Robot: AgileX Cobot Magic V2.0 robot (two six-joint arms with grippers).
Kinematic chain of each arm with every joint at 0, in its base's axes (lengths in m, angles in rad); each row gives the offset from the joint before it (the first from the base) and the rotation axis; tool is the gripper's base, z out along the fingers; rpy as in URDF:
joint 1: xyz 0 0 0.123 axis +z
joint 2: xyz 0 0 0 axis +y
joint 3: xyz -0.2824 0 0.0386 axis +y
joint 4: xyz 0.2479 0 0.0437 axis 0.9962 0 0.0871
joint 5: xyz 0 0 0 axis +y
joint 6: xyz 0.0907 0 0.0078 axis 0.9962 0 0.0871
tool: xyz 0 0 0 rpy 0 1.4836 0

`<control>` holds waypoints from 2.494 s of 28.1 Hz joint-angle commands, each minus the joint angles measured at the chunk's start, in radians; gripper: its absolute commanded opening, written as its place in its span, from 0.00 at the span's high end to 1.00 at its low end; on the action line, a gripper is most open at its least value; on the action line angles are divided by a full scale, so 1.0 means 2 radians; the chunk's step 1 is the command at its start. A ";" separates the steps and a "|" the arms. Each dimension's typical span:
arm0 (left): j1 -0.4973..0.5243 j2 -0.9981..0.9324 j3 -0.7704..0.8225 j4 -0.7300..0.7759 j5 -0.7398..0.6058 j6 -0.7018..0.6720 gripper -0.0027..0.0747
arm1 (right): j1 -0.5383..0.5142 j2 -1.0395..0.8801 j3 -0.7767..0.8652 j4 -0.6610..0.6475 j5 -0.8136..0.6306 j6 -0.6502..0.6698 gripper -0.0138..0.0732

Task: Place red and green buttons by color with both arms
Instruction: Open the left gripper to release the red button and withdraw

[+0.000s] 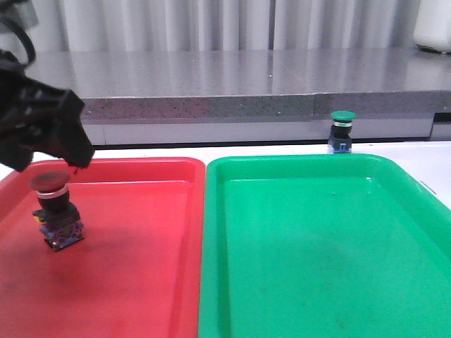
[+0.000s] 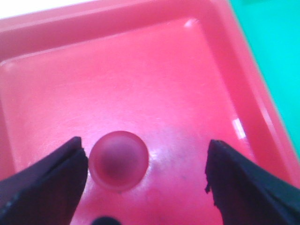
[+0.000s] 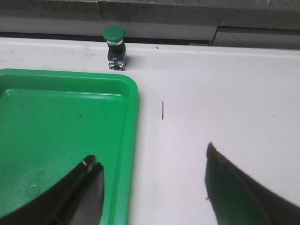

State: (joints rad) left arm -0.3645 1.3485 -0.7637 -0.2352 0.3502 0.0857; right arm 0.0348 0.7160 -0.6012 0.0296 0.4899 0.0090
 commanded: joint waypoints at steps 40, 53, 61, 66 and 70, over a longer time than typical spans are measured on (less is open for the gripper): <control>-0.004 -0.445 0.028 0.081 0.237 -0.065 0.30 | 0.001 0.002 -0.016 -0.002 -0.037 -0.004 0.28; -0.004 -0.445 0.028 0.081 0.236 -0.065 0.30 | 0.001 0.018 -0.022 0.000 -0.022 -0.027 0.27; -0.004 -0.445 0.028 0.081 0.236 -0.065 0.30 | 0.001 0.075 -0.062 0.013 0.003 -0.027 0.17; -0.004 -0.445 0.028 0.081 0.236 -0.065 0.30 | 0.002 0.143 -0.107 0.039 0.002 -0.027 0.17; -0.004 -0.445 0.028 0.081 0.236 -0.065 0.30 | 0.021 0.211 -0.156 0.041 -0.001 -0.028 0.17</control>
State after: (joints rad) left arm -0.3645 0.4511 -0.6830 -0.0672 0.8854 -0.0369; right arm 0.0578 1.0795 -0.8266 0.0991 0.5508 -0.0343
